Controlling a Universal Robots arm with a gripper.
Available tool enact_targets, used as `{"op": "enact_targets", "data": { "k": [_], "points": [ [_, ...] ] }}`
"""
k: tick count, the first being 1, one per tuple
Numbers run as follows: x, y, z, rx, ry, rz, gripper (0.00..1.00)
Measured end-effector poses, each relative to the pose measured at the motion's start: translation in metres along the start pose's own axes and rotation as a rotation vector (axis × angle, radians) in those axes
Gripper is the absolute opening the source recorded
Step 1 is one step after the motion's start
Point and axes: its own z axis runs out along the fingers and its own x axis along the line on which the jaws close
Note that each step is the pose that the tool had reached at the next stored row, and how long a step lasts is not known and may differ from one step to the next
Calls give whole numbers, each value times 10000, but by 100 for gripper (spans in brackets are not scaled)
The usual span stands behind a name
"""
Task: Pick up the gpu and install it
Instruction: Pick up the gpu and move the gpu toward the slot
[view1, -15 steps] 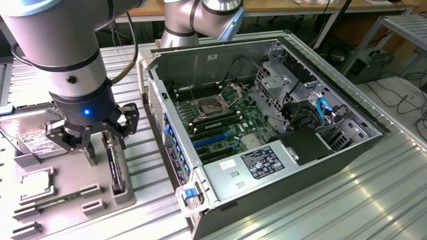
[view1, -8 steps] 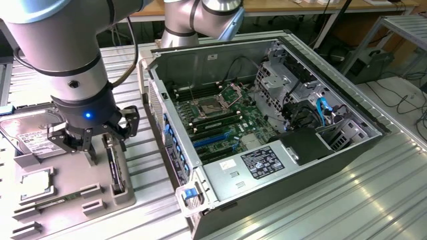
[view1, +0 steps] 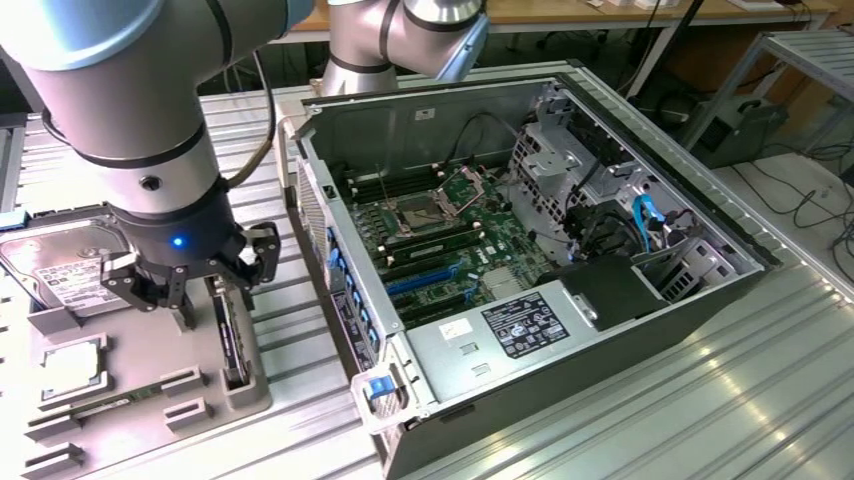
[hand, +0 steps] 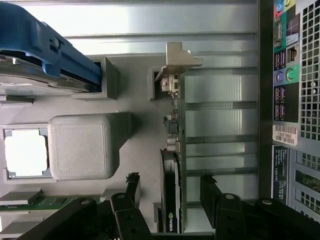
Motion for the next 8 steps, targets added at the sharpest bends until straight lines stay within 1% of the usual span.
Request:
{"op": "enact_targets", "data": {
  "k": [8],
  "points": [
    [4, 1, 148, 0, 0, 1, 60]
  ]
}}
